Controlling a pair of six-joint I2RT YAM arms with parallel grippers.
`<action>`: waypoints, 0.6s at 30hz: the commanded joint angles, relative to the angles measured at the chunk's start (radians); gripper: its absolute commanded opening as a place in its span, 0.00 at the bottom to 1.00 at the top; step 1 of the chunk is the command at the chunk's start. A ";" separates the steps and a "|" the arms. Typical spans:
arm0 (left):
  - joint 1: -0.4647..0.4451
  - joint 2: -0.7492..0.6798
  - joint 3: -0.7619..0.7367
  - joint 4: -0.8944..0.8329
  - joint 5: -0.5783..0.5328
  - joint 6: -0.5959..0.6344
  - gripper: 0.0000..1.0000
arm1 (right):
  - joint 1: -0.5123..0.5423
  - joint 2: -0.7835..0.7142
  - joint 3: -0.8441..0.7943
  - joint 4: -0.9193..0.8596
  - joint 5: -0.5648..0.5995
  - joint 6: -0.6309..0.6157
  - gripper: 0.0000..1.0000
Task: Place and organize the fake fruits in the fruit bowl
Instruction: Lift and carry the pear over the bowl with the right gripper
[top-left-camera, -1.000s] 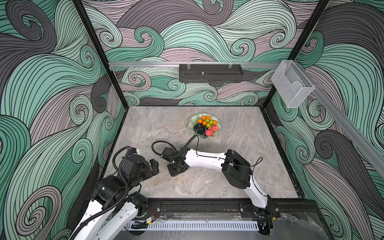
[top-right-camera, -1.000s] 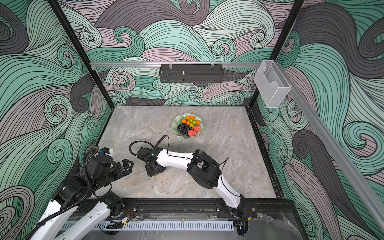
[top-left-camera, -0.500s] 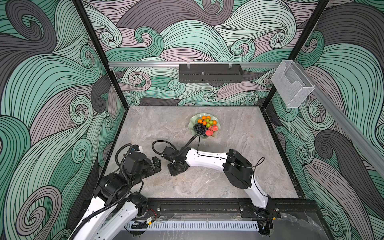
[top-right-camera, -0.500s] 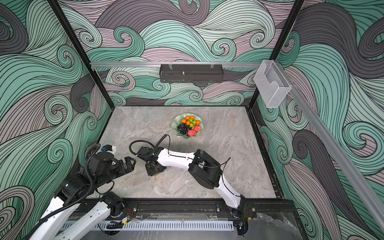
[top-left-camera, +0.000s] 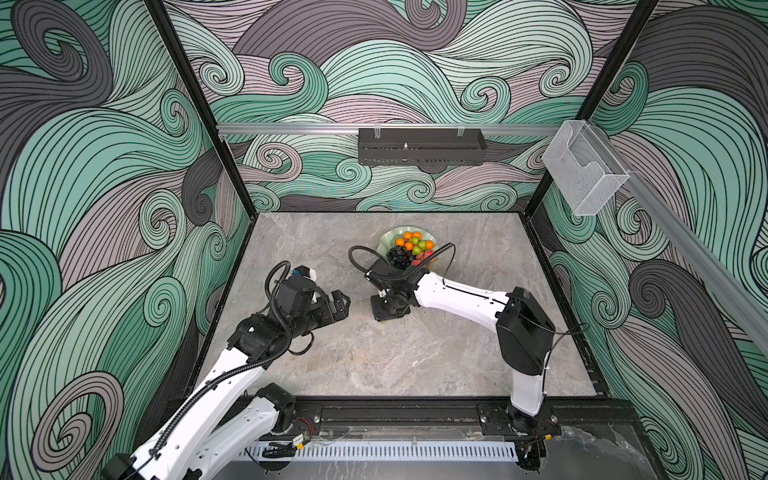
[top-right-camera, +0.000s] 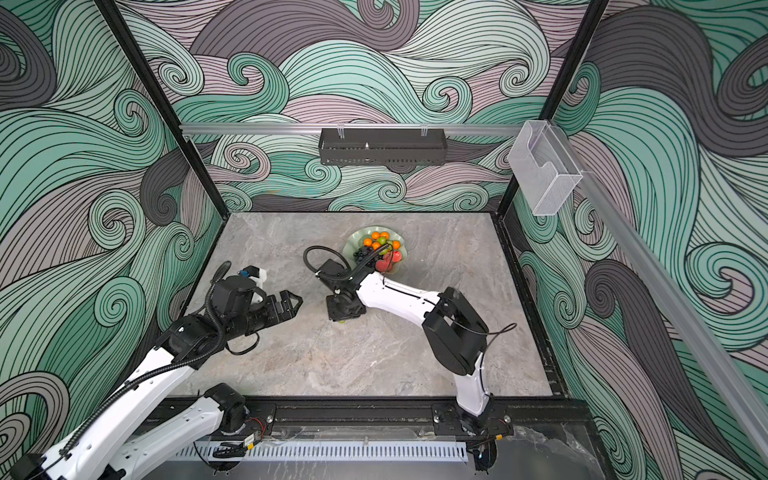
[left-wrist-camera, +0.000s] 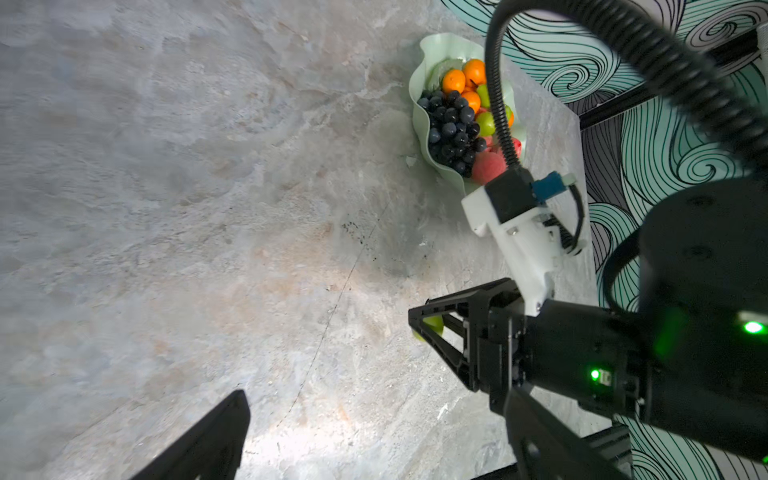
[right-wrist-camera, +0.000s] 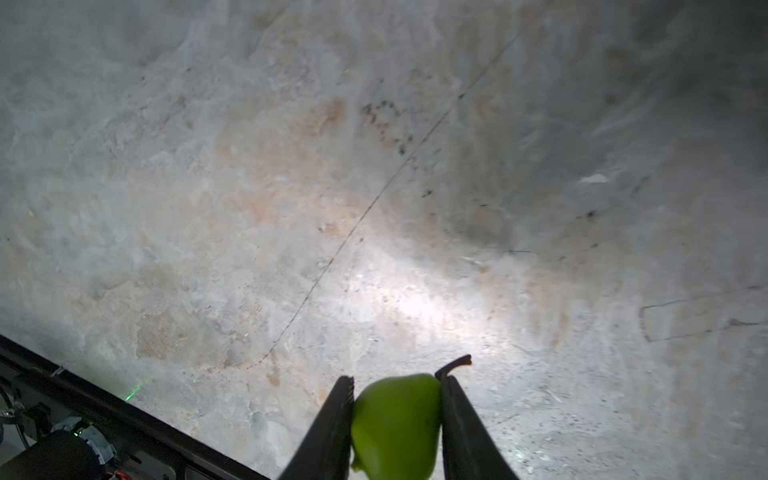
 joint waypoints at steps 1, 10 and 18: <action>0.004 0.070 0.044 0.120 0.055 0.016 0.98 | -0.067 -0.053 -0.016 0.002 0.005 -0.042 0.34; 0.004 0.307 0.165 0.246 0.104 0.043 0.99 | -0.274 -0.061 0.061 0.000 -0.030 -0.104 0.33; 0.004 0.512 0.322 0.271 0.168 0.078 0.99 | -0.392 0.059 0.249 -0.041 -0.006 -0.160 0.32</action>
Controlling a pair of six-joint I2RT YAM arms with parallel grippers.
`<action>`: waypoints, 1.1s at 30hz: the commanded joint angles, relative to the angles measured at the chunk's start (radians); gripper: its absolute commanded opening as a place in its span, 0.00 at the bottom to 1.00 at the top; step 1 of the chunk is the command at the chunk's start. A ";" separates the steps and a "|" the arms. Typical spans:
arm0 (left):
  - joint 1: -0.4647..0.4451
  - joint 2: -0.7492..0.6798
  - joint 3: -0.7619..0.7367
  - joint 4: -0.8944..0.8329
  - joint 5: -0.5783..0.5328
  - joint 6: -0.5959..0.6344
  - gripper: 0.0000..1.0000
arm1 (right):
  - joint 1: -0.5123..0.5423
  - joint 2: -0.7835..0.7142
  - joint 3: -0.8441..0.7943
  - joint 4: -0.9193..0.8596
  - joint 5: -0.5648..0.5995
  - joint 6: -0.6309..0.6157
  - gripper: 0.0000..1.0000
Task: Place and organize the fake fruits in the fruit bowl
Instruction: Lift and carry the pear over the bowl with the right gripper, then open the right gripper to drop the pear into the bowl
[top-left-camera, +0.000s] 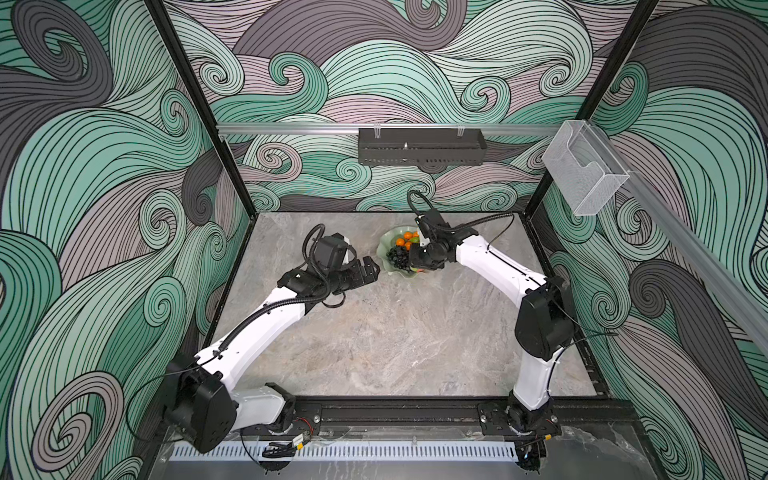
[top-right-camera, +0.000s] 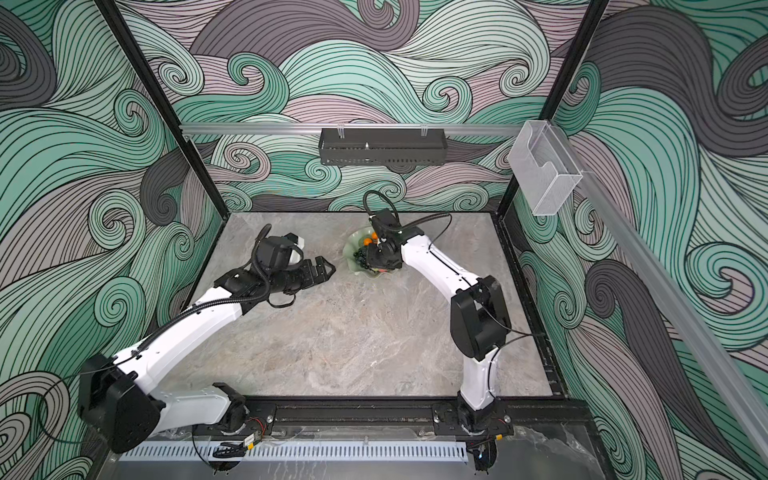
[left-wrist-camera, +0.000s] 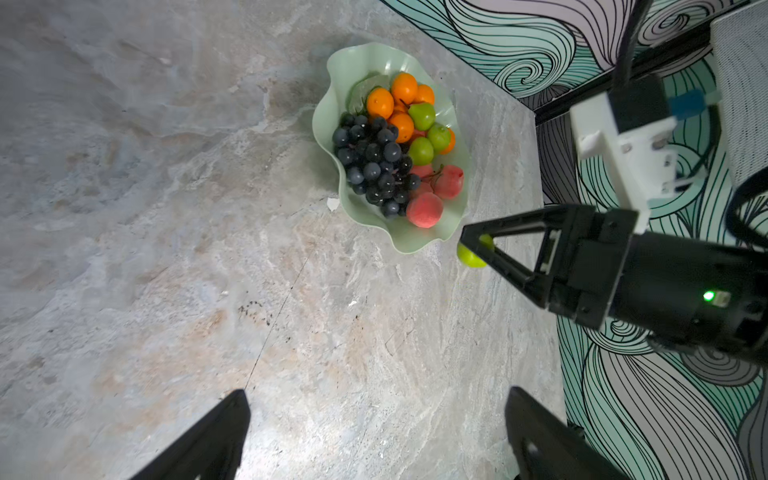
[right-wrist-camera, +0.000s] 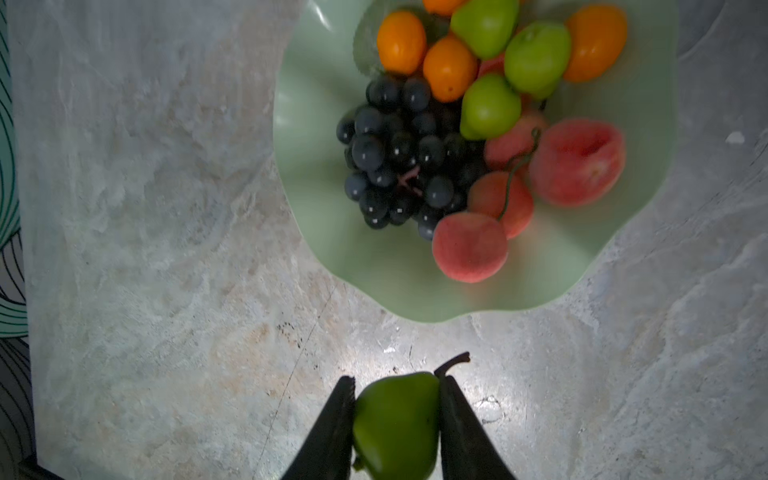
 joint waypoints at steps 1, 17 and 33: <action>0.004 0.061 0.085 0.023 0.045 0.039 0.99 | -0.034 0.067 0.074 -0.038 0.026 -0.049 0.32; 0.016 0.325 0.253 0.079 0.096 0.072 0.99 | -0.068 0.329 0.395 -0.135 0.244 -0.173 0.32; 0.035 0.369 0.262 0.069 0.133 0.086 0.98 | -0.066 0.446 0.506 -0.184 0.275 -0.210 0.40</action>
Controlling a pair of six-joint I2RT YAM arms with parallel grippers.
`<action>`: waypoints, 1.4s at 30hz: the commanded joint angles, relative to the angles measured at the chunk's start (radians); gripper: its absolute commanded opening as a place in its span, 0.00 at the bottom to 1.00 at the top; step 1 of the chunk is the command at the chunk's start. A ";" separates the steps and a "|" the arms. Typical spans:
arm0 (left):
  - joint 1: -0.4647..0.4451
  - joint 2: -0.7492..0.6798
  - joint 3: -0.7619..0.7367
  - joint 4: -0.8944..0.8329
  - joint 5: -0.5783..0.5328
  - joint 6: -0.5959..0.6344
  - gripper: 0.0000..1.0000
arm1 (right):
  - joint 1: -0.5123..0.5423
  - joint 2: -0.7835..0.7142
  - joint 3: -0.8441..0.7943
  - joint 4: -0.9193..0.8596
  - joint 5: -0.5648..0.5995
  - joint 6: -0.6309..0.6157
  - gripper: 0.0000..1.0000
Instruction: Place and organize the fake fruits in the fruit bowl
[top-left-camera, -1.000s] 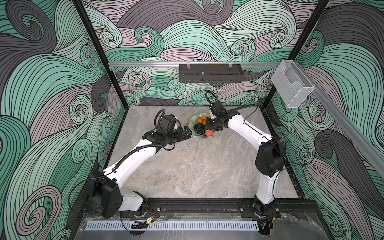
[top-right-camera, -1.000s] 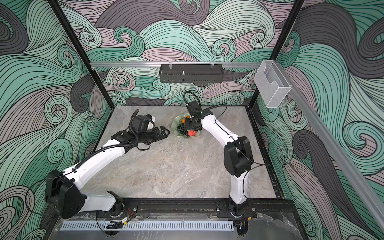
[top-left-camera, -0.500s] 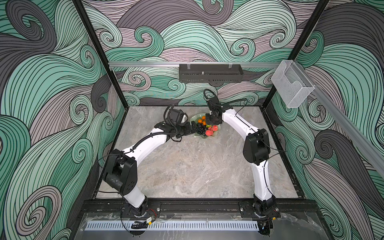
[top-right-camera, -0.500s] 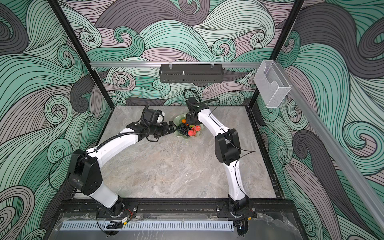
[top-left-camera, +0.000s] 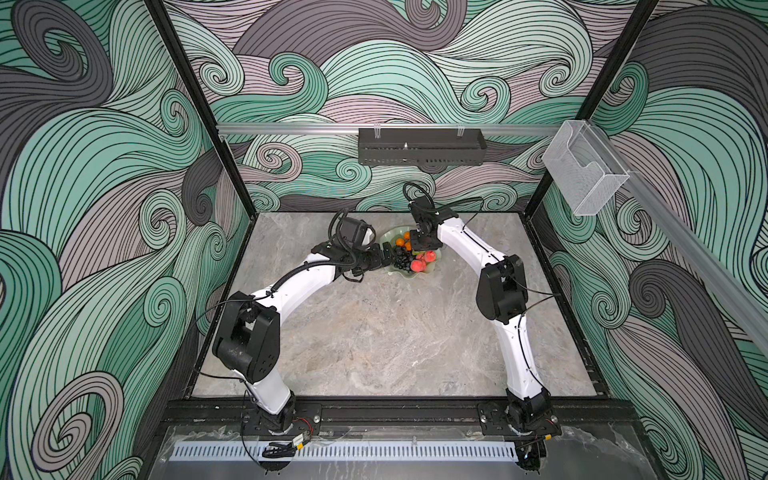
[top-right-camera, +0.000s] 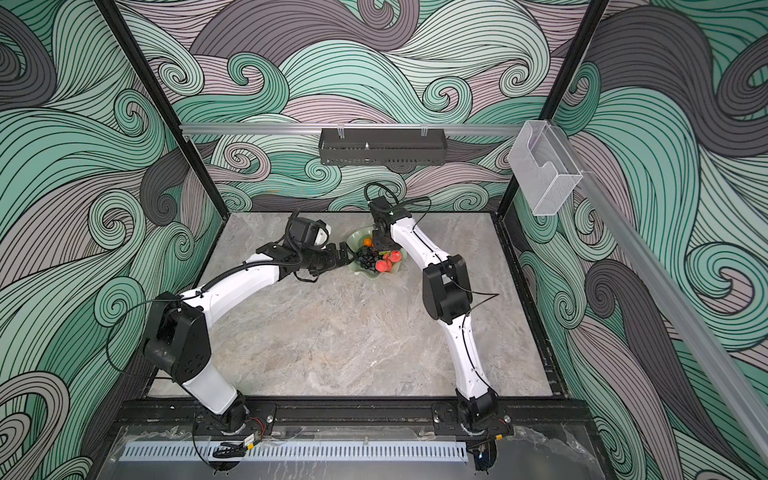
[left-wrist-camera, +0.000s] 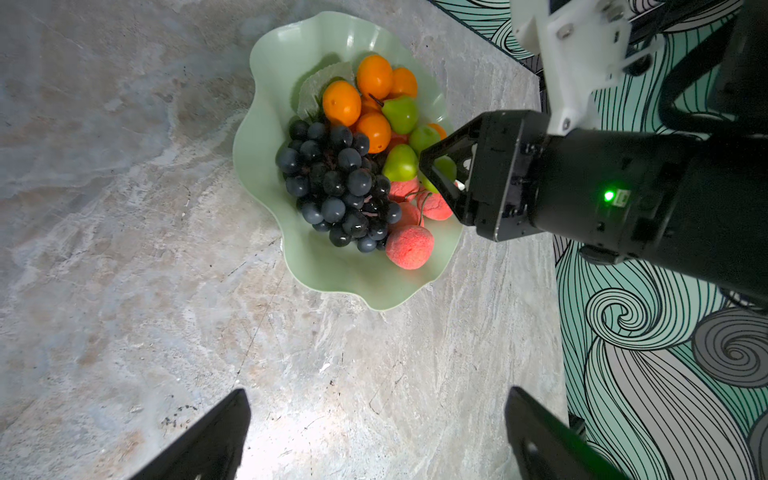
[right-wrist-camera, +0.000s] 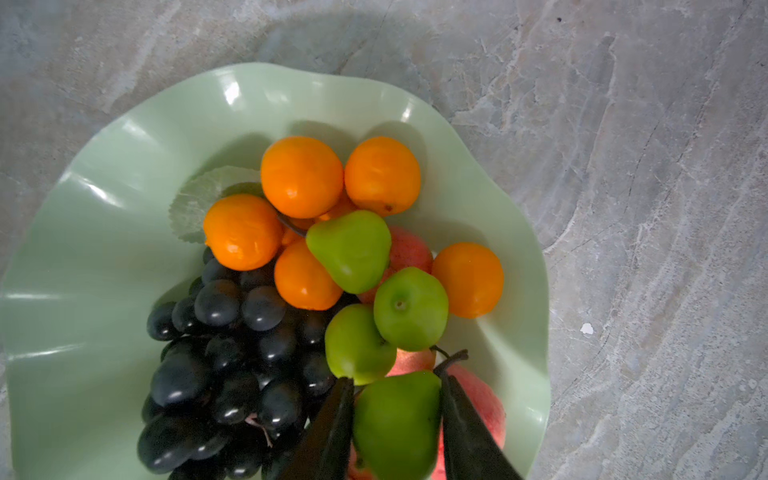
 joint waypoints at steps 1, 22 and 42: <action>0.008 0.014 0.040 0.006 0.018 0.017 0.99 | 0.002 0.014 0.032 -0.034 0.019 -0.013 0.41; -0.011 -0.222 -0.091 0.024 -0.054 0.115 0.99 | 0.003 -0.300 -0.144 -0.022 -0.083 0.052 0.50; -0.072 -0.742 -0.585 0.213 -0.619 0.193 0.98 | -0.009 -1.110 -1.208 0.531 0.060 0.056 0.99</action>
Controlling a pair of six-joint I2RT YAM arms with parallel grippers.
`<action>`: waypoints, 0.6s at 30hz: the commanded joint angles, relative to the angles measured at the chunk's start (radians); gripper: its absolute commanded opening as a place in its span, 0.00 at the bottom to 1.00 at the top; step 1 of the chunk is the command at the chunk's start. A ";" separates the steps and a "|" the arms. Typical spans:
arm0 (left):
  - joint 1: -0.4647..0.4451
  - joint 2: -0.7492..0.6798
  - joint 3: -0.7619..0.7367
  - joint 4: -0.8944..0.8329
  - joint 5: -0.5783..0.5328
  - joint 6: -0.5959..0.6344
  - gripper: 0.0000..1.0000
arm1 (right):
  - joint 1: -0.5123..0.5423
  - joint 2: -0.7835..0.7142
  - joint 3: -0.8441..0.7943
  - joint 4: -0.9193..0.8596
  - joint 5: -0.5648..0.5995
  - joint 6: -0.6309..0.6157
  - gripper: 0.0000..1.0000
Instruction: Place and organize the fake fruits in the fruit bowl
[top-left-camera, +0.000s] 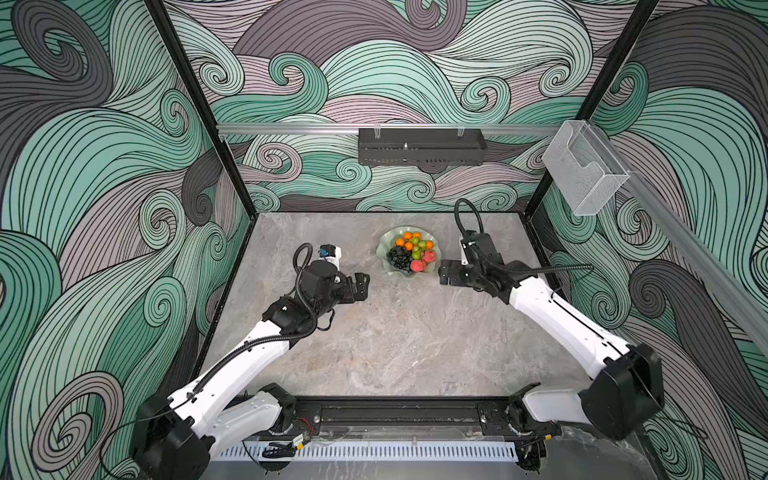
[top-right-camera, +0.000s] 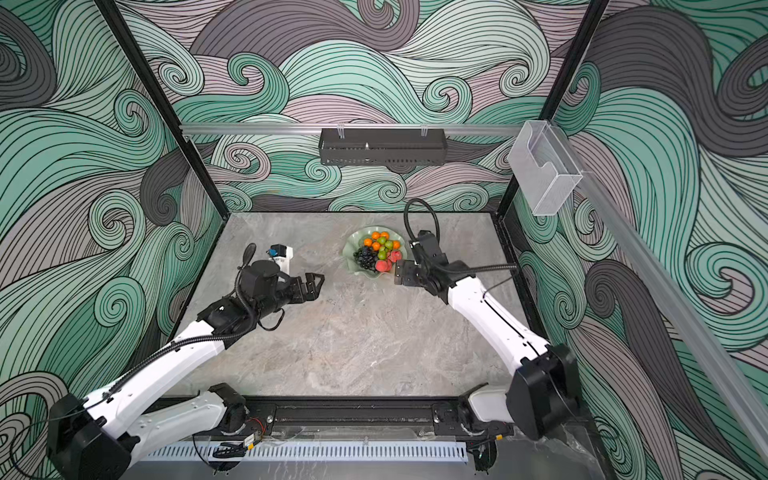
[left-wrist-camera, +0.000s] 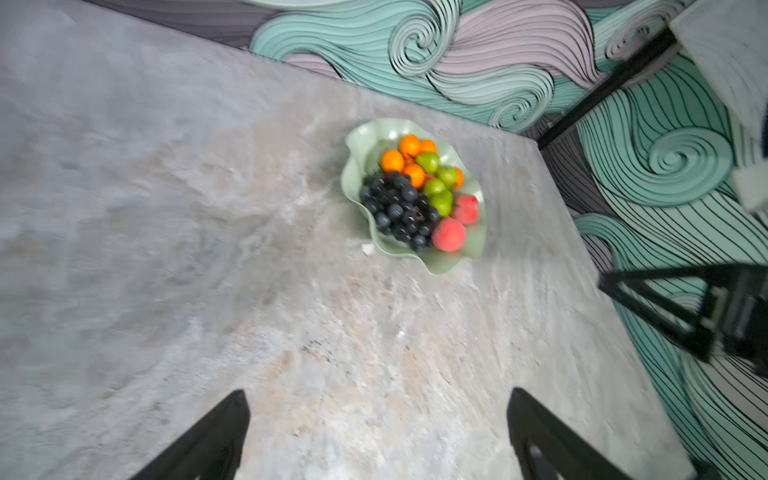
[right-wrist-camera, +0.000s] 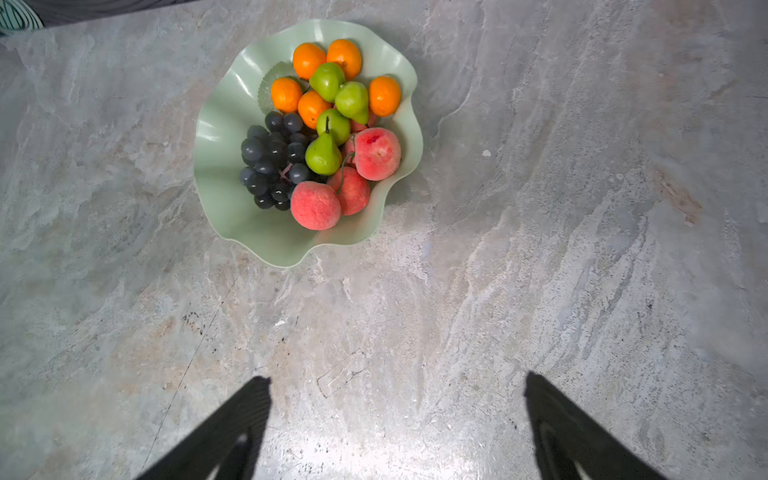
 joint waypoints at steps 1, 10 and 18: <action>0.002 -0.083 -0.060 0.109 -0.254 0.093 0.99 | -0.007 -0.095 -0.137 0.213 0.135 -0.042 1.00; 0.065 -0.086 -0.183 0.277 -0.577 0.328 0.99 | -0.097 -0.228 -0.419 0.573 0.359 -0.168 1.00; 0.259 -0.063 -0.290 0.424 -0.544 0.372 0.99 | -0.249 -0.087 -0.432 0.655 0.333 -0.281 1.00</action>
